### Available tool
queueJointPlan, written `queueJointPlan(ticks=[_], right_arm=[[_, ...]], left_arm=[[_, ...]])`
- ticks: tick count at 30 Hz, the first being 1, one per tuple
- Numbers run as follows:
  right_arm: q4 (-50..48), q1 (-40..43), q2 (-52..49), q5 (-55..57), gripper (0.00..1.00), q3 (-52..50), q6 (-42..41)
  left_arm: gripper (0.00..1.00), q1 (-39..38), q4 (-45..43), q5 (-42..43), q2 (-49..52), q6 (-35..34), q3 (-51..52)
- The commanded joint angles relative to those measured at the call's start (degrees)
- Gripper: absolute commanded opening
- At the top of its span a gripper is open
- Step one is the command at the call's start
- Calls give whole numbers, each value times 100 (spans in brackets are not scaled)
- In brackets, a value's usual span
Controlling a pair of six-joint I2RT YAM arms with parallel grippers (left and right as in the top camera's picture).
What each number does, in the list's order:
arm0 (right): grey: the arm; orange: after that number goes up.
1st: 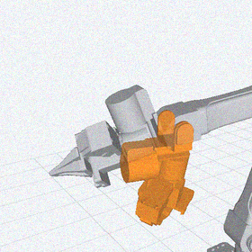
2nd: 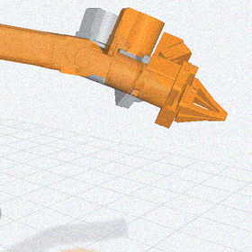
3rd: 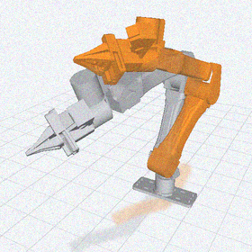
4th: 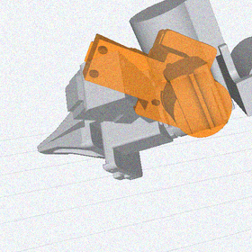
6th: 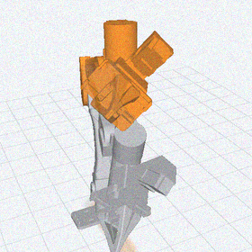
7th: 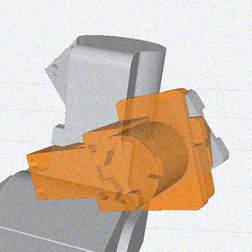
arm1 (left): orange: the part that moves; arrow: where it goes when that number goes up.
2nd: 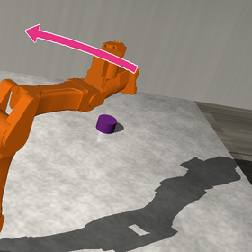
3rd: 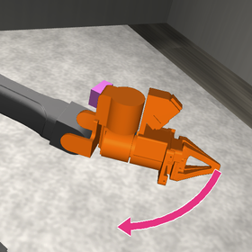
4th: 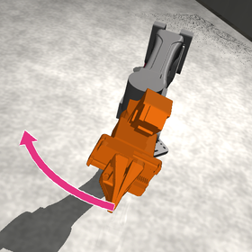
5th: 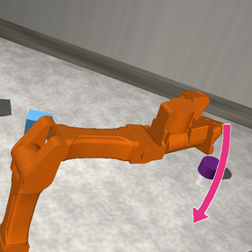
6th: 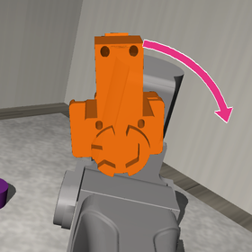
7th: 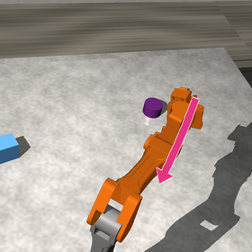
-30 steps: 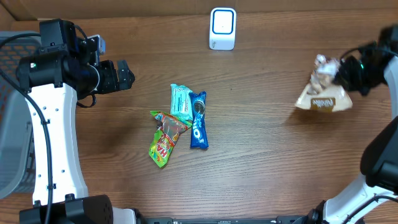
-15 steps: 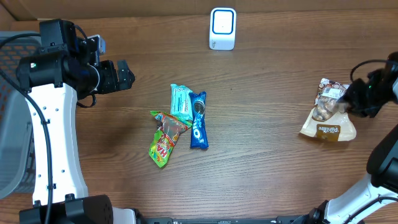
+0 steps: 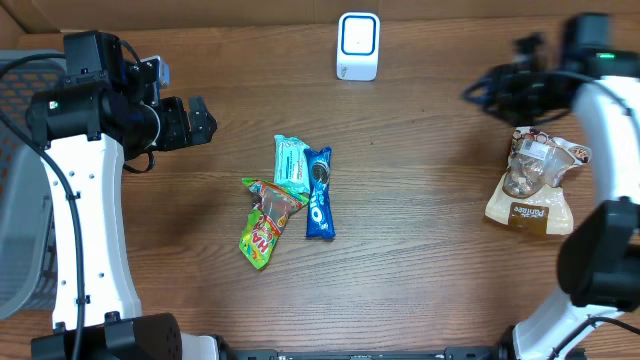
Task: Scan the item barcode
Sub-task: 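Release the bread bag and move the right gripper to the Oreo pack, then grasp the blue Oreo pack with the right gripper and drag it right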
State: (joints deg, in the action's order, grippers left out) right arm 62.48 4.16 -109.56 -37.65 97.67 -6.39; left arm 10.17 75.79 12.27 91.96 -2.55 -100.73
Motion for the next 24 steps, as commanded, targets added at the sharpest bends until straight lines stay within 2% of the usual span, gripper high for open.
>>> queueJointPlan(ticks=[1, 5, 8, 14, 17, 24], right_arm=[[-188, -726, -72, -275, 46, -254, -225], [-658, -1534, -236, 321, 41, -614, -1316], [-925, -1976, -284, 723, 41, -898, -1934], [-1458, -2962, -315, 1012, 42, -1488, -2260], [-1759, -3362, -330, 1290, 46, -1731, -2623], [-2332, -4192, -743, 1961, 47, -1864, -3613]], left_arm=[[100, -11, 2, 85, -22, 129, 50], [100, -11, 2, 85, -22, 129, 50], [99, -11, 2, 85, -22, 129, 50], [100, -11, 2, 85, -22, 129, 50], [100, -13, 2, 85, -22, 129, 50], [100, -13, 2, 85, -22, 129, 50]])
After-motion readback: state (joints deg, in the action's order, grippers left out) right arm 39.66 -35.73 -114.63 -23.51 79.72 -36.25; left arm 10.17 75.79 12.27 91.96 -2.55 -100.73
